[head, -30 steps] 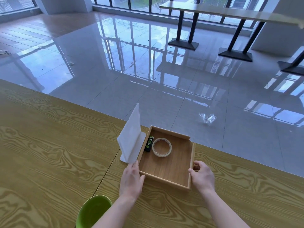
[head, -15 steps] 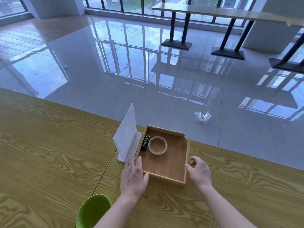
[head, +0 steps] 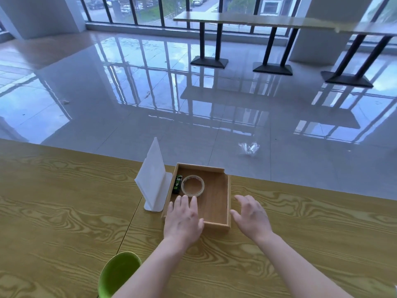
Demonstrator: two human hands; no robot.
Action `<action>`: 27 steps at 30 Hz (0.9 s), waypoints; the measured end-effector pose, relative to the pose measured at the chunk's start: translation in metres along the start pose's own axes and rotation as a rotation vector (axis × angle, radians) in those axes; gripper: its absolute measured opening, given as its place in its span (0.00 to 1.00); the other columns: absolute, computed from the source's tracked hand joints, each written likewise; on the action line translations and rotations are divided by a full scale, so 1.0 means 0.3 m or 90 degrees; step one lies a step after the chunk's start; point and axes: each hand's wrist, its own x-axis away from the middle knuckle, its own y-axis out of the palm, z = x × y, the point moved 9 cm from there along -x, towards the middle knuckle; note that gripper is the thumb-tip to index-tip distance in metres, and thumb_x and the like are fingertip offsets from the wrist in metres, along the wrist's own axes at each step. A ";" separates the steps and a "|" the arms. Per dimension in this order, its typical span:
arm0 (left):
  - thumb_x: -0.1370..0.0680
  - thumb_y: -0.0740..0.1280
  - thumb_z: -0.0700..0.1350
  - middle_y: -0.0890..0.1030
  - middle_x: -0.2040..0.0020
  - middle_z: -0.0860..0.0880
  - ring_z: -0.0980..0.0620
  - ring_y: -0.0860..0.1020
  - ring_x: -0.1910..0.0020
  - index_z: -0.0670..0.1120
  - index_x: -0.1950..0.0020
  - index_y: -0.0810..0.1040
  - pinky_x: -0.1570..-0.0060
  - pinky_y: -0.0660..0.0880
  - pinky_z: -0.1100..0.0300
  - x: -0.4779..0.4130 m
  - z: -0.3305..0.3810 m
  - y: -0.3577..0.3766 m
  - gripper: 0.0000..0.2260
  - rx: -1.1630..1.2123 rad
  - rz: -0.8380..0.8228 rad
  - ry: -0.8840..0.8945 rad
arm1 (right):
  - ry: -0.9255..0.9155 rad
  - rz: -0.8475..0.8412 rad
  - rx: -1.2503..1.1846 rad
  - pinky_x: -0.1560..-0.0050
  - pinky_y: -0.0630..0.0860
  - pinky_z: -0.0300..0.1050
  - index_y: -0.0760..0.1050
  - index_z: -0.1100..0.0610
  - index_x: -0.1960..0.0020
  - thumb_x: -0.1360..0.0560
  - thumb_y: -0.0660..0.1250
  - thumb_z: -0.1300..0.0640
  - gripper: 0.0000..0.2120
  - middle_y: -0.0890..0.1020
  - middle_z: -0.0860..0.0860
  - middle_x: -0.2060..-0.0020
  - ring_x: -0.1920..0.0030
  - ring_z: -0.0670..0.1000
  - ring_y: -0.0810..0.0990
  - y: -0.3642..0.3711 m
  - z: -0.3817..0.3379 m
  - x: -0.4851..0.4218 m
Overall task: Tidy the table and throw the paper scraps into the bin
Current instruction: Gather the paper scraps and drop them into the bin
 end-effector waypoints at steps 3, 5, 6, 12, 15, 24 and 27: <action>0.21 0.62 0.58 0.63 0.24 0.42 0.42 0.59 0.23 0.46 0.22 0.56 0.25 0.59 0.44 0.013 0.075 -0.021 0.32 -0.011 0.009 0.045 | 0.002 0.015 0.018 0.39 0.72 0.46 0.69 0.54 0.30 0.23 0.66 0.49 0.23 0.77 0.53 0.39 0.37 0.54 0.74 -0.040 0.020 0.068; 0.21 0.62 0.57 0.65 0.25 0.42 0.42 0.60 0.24 0.46 0.22 0.58 0.25 0.59 0.44 0.028 0.136 -0.030 0.32 -0.011 0.015 0.083 | 0.013 0.028 0.024 0.37 0.71 0.47 0.69 0.54 0.30 0.23 0.66 0.48 0.23 0.76 0.53 0.38 0.37 0.54 0.74 -0.066 0.045 0.125; 0.21 0.62 0.57 0.65 0.25 0.41 0.42 0.61 0.24 0.46 0.22 0.58 0.25 0.59 0.44 0.037 0.168 -0.033 0.31 -0.010 0.018 0.104 | 0.024 0.033 0.025 0.37 0.71 0.47 0.69 0.54 0.30 0.23 0.65 0.48 0.24 0.76 0.53 0.38 0.37 0.54 0.73 -0.077 0.060 0.154; 0.23 0.63 0.58 0.69 0.28 0.42 0.44 0.65 0.27 0.46 0.24 0.62 0.27 0.61 0.46 0.135 0.368 -0.019 0.30 0.001 0.012 0.224 | 0.109 0.076 0.024 0.38 0.72 0.48 0.70 0.53 0.31 0.24 0.66 0.47 0.24 0.77 0.54 0.39 0.39 0.55 0.75 -0.133 0.176 0.343; 0.23 0.63 0.58 0.68 0.27 0.42 0.44 0.64 0.27 0.46 0.23 0.62 0.27 0.60 0.46 0.192 0.467 0.002 0.31 0.000 -0.005 0.274 | 0.154 0.094 0.017 0.39 0.72 0.49 0.71 0.54 0.31 0.24 0.66 0.47 0.24 0.77 0.54 0.39 0.39 0.56 0.75 -0.159 0.248 0.447; 0.23 0.63 0.56 0.70 0.29 0.43 0.44 0.69 0.31 0.47 0.25 0.64 0.32 0.66 0.51 0.414 0.839 0.090 0.28 0.039 -0.055 0.351 | 0.273 0.115 -0.047 0.40 0.73 0.49 0.70 0.54 0.29 0.23 0.65 0.48 0.24 0.76 0.54 0.37 0.36 0.56 0.73 -0.263 0.590 0.777; 0.23 0.63 0.56 0.72 0.34 0.45 0.45 0.71 0.35 0.49 0.28 0.67 0.36 0.69 0.53 0.503 0.988 0.133 0.26 0.054 -0.078 0.371 | 0.296 0.130 -0.038 0.43 0.73 0.47 0.71 0.54 0.30 0.23 0.66 0.48 0.23 0.78 0.53 0.39 0.40 0.54 0.76 -0.321 0.732 0.893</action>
